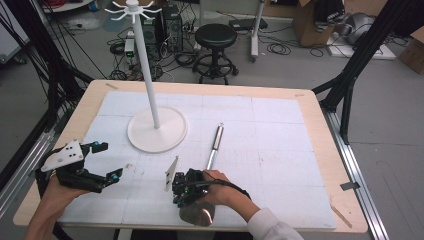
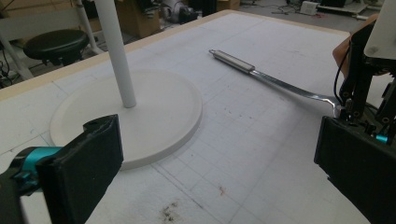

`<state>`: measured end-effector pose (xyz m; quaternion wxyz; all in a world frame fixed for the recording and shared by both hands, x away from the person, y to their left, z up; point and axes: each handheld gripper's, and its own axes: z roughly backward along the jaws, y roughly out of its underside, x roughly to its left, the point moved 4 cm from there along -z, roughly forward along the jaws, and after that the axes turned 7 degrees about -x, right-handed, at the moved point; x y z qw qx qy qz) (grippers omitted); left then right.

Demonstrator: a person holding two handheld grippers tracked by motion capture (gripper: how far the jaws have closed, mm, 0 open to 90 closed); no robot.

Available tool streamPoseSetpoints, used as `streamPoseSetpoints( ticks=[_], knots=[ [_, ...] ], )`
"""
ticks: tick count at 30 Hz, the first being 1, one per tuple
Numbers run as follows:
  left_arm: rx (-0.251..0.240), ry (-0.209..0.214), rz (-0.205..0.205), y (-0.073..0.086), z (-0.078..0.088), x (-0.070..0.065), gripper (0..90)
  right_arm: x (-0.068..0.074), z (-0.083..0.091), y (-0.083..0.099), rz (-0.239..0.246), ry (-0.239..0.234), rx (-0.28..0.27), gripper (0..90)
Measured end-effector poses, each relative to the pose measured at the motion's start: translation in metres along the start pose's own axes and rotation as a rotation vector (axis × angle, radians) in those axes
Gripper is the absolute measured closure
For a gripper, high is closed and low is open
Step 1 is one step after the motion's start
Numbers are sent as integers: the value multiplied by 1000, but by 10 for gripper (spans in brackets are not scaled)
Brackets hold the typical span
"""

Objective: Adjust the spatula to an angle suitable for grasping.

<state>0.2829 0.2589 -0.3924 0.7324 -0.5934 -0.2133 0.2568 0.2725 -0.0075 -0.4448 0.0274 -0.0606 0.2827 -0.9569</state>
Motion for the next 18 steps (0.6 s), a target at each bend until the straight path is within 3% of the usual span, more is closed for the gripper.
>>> streamPoseSetpoints(
  ticks=[18],
  knots=[
    [9,0,0,1,-1,-1,17,6,20,27,-32,13,29,897]
  ],
)
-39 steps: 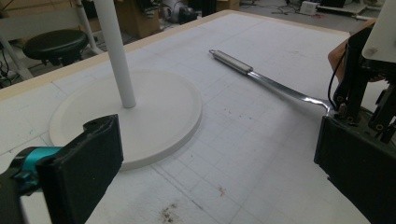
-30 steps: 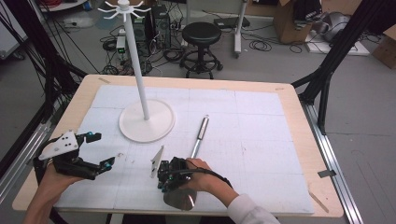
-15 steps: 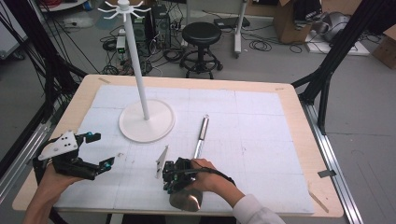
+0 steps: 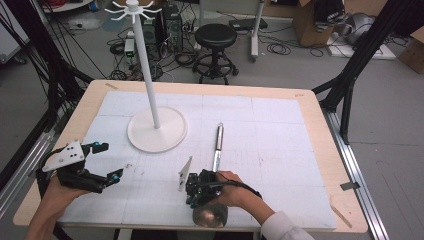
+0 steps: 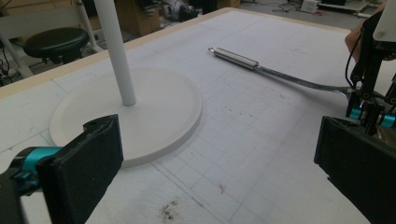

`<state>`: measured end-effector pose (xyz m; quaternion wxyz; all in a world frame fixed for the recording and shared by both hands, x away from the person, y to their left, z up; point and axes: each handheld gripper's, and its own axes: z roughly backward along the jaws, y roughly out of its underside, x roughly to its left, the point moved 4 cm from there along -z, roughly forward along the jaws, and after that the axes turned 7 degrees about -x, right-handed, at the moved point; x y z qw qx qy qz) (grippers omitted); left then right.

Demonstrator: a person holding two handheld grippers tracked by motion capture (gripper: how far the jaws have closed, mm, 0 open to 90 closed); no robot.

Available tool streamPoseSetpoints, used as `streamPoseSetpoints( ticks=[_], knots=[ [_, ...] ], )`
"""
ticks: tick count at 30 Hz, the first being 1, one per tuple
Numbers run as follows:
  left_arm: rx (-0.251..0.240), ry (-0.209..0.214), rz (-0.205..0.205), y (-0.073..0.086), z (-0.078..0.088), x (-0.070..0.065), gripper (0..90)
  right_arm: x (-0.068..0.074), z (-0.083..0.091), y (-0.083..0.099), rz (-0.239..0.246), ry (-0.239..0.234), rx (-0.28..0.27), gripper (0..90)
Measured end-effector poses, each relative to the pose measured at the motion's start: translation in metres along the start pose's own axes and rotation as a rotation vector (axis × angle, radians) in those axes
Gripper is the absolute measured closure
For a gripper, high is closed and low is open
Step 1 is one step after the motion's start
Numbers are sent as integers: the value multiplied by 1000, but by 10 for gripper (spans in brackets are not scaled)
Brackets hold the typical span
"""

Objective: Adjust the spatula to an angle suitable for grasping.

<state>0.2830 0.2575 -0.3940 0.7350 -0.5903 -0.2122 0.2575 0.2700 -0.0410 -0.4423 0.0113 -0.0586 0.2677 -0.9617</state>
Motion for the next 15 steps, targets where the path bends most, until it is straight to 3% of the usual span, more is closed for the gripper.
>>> streamPoseSetpoints(
  ticks=[15],
  knots=[
    [7,0,-2,1,-2,0,17,5,12,22,-25,-7,14,897]
  ],
)
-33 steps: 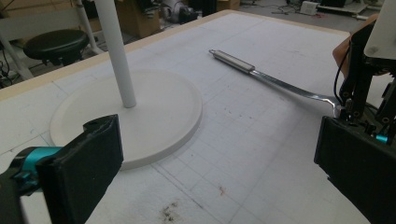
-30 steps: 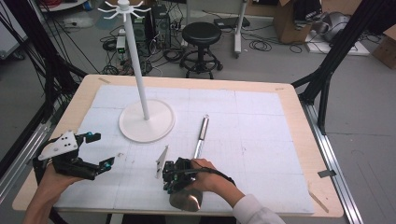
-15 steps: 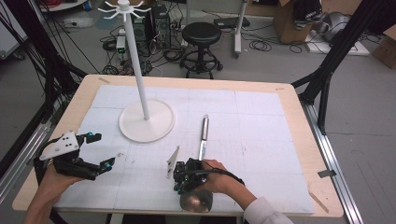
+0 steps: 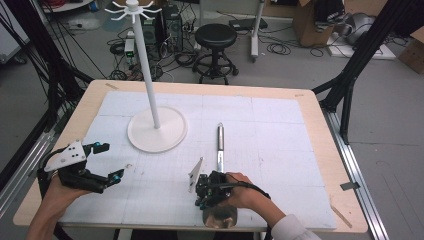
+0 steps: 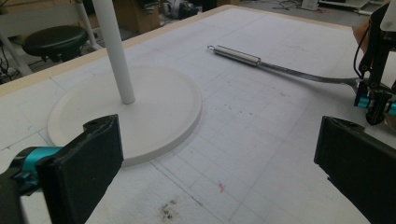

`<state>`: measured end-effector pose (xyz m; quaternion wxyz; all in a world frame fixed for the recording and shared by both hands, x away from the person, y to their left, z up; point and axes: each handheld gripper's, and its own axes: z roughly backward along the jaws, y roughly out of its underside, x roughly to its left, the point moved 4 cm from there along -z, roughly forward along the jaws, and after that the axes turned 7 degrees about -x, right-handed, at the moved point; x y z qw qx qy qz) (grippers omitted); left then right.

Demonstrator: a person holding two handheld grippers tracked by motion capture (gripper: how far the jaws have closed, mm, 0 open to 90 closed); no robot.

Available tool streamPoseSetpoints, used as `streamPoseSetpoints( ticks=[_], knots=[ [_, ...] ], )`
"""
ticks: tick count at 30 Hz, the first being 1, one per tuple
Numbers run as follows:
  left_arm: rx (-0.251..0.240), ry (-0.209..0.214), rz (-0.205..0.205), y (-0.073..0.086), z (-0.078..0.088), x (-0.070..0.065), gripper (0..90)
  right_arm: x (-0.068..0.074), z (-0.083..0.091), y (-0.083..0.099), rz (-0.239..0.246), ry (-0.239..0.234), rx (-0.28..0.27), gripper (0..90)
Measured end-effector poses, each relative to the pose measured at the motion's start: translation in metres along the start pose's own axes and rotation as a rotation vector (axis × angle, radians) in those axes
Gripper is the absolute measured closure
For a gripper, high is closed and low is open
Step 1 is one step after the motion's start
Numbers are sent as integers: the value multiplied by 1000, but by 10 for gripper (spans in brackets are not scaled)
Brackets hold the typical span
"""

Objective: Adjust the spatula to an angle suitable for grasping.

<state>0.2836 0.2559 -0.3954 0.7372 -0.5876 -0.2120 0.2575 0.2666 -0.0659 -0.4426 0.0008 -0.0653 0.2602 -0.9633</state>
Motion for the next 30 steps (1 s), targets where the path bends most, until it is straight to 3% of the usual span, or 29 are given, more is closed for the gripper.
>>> streamPoseSetpoints(
  ticks=[13,30],
  knots=[
    [8,1,1,1,-3,-1,17,4,14,27,-38,4,-8,897],
    [18,1,0,2,-5,-2,17,4,34,58,-88,44,-8,897]
  ],
)
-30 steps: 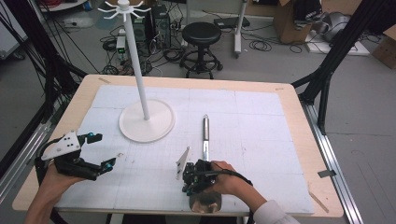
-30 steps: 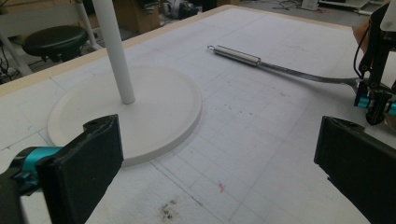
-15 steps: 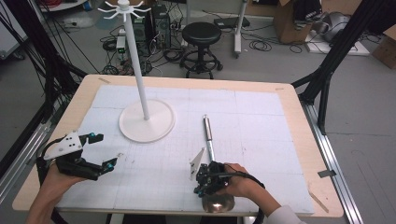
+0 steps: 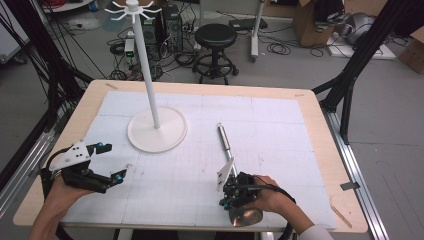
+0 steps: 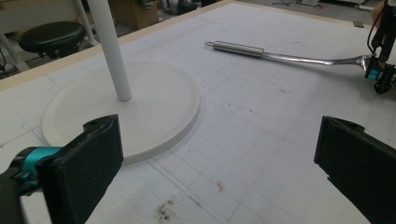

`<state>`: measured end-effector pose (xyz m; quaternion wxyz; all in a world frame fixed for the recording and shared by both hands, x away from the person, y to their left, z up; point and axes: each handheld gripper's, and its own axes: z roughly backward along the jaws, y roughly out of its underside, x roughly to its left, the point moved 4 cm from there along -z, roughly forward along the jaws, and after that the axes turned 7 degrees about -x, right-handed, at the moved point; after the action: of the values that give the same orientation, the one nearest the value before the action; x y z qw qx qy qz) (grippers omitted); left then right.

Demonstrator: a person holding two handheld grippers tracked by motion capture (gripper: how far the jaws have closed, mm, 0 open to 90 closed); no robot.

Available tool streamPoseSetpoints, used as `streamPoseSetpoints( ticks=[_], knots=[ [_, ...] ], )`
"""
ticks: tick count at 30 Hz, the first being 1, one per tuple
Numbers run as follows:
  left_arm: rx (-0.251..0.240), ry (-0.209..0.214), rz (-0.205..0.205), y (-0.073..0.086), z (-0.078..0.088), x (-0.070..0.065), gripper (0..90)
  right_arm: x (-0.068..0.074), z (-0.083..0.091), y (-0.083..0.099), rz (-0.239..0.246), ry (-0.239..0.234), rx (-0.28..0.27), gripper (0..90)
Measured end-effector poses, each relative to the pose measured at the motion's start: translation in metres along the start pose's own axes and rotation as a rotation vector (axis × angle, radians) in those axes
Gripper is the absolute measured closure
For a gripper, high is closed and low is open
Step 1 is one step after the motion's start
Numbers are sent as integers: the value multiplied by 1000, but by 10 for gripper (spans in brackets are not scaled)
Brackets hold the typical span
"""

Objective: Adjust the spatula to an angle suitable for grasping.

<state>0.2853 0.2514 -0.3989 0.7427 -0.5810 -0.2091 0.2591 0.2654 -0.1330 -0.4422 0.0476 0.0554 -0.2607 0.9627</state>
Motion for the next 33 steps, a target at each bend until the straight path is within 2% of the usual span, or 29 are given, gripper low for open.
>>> streamPoseSetpoints(
  ticks=[7,8,21,33],
  knots=[
    [-1,0,1,0,0,0,17,-2,8,10,-31,16,8,897],
    [-1,0,1,0,0,0,17,-3,9,12,-26,23,10,897],
    [7,0,-1,1,-2,-1,17,-11,28,39,-88,86,-6,897],
    [9,4,-3,1,-3,0,18,-18,40,56,-132,110,-13,897]
  ],
)
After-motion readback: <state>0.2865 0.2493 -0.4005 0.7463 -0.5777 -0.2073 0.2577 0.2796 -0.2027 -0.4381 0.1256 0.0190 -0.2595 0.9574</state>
